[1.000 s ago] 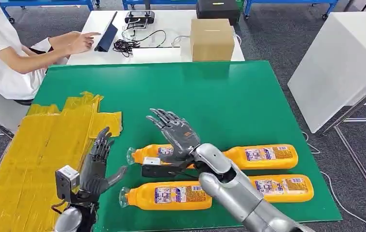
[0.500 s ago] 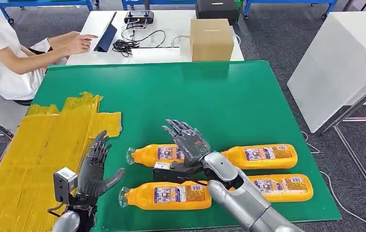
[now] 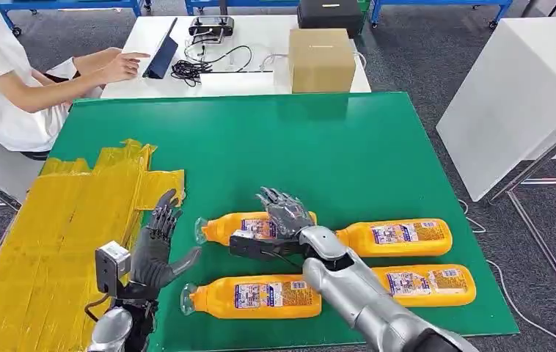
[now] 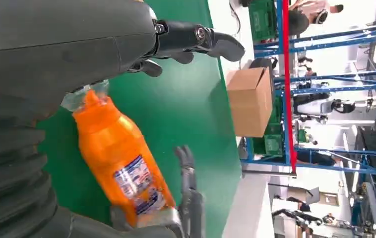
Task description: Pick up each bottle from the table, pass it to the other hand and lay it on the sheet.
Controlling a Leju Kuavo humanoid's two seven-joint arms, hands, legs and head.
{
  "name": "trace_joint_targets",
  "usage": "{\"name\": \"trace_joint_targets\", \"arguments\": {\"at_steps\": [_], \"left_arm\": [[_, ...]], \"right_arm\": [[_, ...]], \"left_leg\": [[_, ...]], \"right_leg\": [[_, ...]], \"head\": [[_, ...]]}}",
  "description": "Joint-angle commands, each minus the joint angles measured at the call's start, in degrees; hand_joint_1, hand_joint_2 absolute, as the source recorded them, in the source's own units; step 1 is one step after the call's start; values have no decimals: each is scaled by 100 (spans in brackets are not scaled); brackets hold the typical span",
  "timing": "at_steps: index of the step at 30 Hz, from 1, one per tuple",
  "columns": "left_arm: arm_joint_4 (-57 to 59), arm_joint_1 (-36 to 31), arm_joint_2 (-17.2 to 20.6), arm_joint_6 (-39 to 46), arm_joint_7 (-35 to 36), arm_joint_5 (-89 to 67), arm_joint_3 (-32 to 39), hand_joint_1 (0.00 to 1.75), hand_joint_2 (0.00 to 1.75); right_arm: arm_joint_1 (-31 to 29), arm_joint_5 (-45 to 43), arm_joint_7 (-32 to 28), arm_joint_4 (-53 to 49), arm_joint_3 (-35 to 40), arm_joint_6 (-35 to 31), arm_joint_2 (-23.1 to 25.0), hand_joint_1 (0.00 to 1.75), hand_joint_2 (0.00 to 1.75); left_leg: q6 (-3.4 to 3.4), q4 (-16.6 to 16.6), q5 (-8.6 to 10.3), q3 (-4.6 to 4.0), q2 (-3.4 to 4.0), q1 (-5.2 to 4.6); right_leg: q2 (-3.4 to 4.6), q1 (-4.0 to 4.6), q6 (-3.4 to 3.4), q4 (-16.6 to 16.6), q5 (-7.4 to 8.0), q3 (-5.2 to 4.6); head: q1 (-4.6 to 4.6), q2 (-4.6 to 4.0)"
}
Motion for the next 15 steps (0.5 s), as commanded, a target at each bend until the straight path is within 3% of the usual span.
{"name": "trace_joint_targets", "arguments": {"at_steps": [1,15], "left_arm": [[691,-452,48,-25,28,62,-205,0,175],[691,-452,48,-25,28,62,-205,0,175]], "right_arm": [[-669,-35,71,1834,-208,189,228,0,175],[-669,-35,71,1834,-208,189,228,0,175]], "left_leg": [[-18,-2,6,2,2,18],[-3,-2,4,7,-4,3]], "right_leg": [[-3,17,-7,-14,10,10],[-5,2,0,-4,2,9]], "head": [[-2,0],[-2,0]]}}
